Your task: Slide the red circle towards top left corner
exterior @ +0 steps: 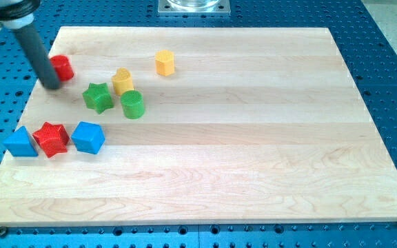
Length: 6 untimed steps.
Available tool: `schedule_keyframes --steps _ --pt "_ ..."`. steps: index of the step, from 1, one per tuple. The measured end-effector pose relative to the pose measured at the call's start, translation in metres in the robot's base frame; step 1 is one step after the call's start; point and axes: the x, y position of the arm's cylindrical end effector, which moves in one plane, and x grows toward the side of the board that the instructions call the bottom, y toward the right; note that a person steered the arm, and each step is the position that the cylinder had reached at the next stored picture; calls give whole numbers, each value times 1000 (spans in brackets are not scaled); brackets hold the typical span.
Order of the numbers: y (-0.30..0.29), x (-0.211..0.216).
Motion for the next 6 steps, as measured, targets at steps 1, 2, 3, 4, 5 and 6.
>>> schedule_keyframes --steps 1,2,3,4,5,6 --pt "0 -51" --pt "-1 -63" --pt "-16 -35" --pt "-18 12" --pt "11 4" --pt "19 -26"
